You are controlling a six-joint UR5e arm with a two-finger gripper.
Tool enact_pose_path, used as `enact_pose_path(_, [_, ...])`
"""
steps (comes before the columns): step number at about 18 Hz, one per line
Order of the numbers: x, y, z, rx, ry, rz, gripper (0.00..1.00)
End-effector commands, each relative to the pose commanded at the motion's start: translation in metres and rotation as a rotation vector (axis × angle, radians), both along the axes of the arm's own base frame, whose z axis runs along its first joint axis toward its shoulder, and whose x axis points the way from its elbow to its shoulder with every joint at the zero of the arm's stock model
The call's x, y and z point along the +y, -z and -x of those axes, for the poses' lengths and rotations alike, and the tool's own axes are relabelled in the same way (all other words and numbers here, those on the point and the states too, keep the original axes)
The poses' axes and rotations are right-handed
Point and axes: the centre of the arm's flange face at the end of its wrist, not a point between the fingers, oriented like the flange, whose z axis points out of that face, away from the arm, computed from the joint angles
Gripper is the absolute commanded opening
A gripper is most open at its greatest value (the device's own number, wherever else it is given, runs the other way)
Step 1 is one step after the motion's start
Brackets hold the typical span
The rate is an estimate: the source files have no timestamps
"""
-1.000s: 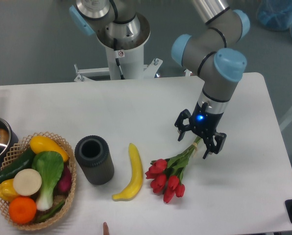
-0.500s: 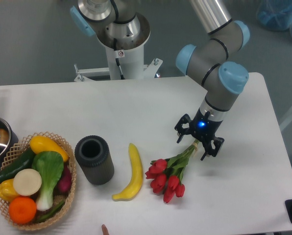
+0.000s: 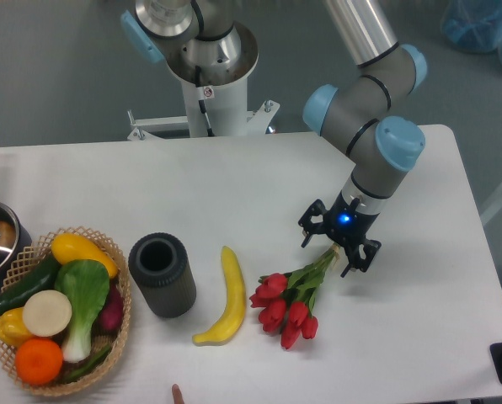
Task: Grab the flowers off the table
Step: 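Lower the gripper around the tulip stems and close it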
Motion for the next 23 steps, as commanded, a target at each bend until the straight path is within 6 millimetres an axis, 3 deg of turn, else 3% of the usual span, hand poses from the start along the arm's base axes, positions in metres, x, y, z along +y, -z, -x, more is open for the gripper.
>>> enact_pose_path(11, [0.001, 0.005, 0.002, 0.028, 0.014, 0.056, 1.00])
enact_pose_path(17, [0.015, 0.010, -0.003, 0.038, 0.043, 0.079, 0.99])
enact_pose_path(23, [0.018, 0.011, -0.005, 0.037, 0.050, 0.079, 0.75])
